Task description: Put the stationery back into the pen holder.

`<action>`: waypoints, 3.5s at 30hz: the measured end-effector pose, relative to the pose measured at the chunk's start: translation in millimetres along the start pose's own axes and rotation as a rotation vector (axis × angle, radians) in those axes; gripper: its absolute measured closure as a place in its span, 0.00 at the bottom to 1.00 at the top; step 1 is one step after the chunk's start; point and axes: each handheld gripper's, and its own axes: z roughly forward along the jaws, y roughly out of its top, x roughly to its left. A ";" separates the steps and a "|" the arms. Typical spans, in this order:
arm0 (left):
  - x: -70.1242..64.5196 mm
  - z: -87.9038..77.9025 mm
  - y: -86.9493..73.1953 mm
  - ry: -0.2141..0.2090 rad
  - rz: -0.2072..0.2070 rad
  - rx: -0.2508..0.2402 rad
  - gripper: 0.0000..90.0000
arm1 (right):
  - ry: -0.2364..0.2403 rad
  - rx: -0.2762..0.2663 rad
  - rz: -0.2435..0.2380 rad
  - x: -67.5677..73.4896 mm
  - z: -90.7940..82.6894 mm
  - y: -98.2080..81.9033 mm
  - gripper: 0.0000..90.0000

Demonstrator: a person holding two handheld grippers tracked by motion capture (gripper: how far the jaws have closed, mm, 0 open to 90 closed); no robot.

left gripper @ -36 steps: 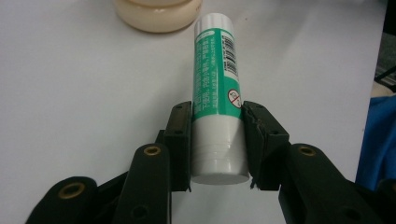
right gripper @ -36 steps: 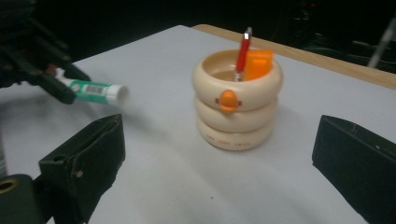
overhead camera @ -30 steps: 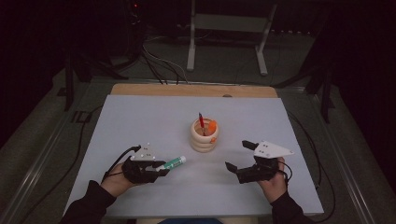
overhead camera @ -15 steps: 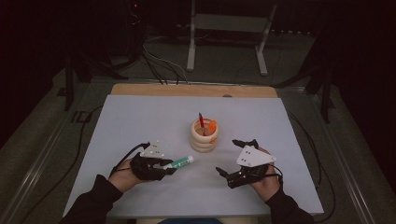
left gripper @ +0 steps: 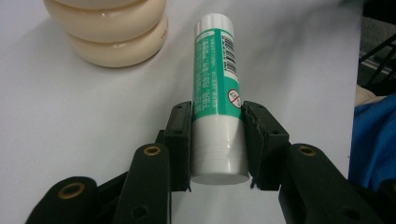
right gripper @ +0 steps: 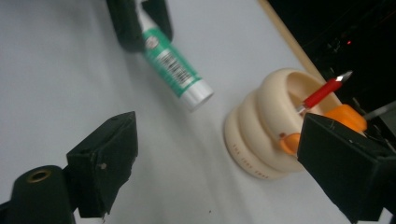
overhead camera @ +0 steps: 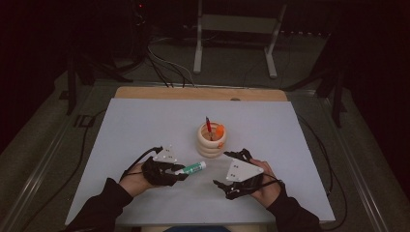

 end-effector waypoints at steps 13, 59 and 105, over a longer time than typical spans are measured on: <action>-2.7 6.5 5.7 -0.011 0.003 0.024 0.73 | -0.105 0.124 -0.304 37.3 24.3 9.0 0.31; -4.2 2.8 19.4 -0.108 -0.044 -0.118 0.66 | -0.274 0.214 -0.562 61.2 51.9 20.6 0.74; 23.5 -42.4 -53.8 0.224 -0.230 -0.346 0.27 | -0.158 0.025 0.058 -5.6 4.5 34.9 0.74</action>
